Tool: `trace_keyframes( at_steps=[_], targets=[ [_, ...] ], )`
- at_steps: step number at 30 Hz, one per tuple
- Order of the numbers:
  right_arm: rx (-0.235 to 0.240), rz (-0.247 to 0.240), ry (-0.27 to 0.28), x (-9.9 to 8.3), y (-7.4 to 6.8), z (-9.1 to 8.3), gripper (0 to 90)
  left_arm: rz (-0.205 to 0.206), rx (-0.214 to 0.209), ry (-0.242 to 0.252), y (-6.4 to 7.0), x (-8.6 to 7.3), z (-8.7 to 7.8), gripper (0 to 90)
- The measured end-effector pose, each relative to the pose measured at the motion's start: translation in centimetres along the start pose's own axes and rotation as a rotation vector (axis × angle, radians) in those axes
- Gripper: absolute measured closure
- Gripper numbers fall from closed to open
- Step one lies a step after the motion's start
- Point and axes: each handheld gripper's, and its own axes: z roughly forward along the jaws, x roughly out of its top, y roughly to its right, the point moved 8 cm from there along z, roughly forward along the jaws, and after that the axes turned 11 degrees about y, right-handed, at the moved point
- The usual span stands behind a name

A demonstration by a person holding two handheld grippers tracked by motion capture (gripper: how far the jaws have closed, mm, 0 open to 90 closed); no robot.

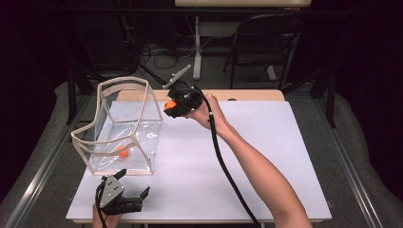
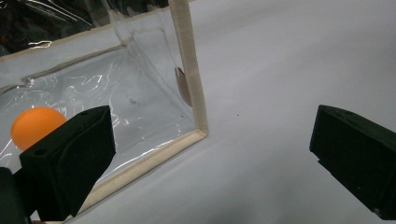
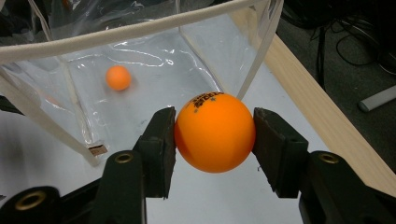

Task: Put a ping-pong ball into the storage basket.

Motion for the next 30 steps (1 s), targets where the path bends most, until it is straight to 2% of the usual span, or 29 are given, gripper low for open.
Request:
trace_keyframes(
  at_steps=[30],
  targets=[
    [-0.009,0.003,0.016,1.5,0.5,-0.1,50.6,0.001,0.002,-0.001,-0.1,0.0,0.0,0.1]
  ],
)
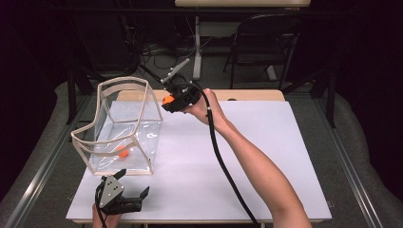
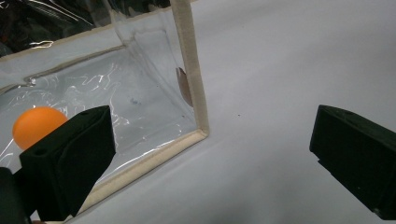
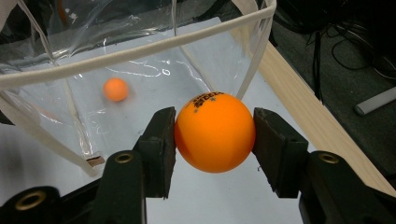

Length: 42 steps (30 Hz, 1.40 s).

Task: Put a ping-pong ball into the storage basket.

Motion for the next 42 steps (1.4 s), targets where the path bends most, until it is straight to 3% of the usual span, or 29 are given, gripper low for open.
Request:
trace_keyframes(
  at_steps=[18,42],
  targets=[
    [-0.018,0.002,0.009,1.1,0.6,-0.3,50.6,-0.003,-0.001,0.002,0.1,0.0,0.0,0.0],
    [-0.019,-0.008,0.016,2.4,0.3,0.0,50.7,-0.001,0.0,0.0,0.0,0.0,0.0,0.1]
  ],
)
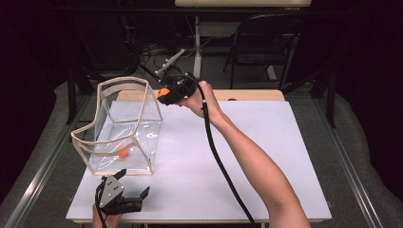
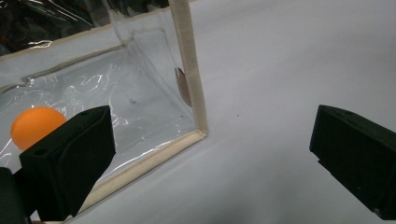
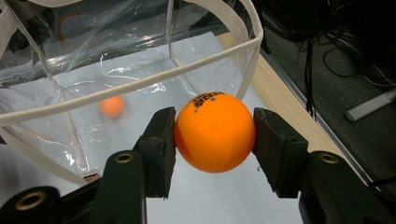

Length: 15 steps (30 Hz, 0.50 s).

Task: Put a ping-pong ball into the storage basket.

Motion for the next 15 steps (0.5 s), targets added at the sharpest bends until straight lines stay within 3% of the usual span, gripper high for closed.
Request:
trace_keyframes(
  at_steps=[15],
  targets=[
    [-0.001,-0.004,0.007,1.2,-0.3,0.6,50.7,-0.002,0.0,0.003,0.0,0.0,0.0,0.1]
  ],
)
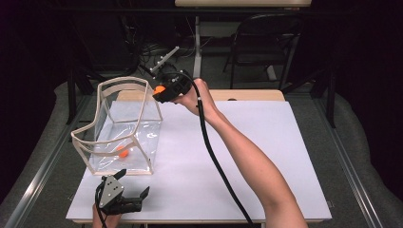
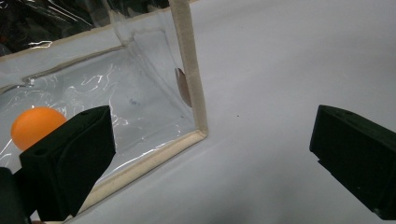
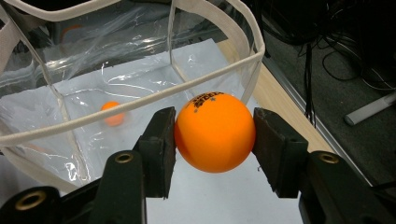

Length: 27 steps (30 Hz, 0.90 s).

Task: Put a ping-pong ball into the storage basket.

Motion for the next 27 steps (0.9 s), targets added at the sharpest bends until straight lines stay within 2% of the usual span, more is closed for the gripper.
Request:
trace_keyframes(
  at_steps=[21,27],
  targets=[
    [-0.003,-0.016,0.013,1.3,-0.4,0.0,50.7,-0.001,-0.002,0.001,0.0,0.0,0.0,0.1],
    [0.0,-0.012,0.009,1.2,-0.5,0.0,50.7,-0.002,0.0,0.002,0.0,0.0,0.0,0.1]
  ],
)
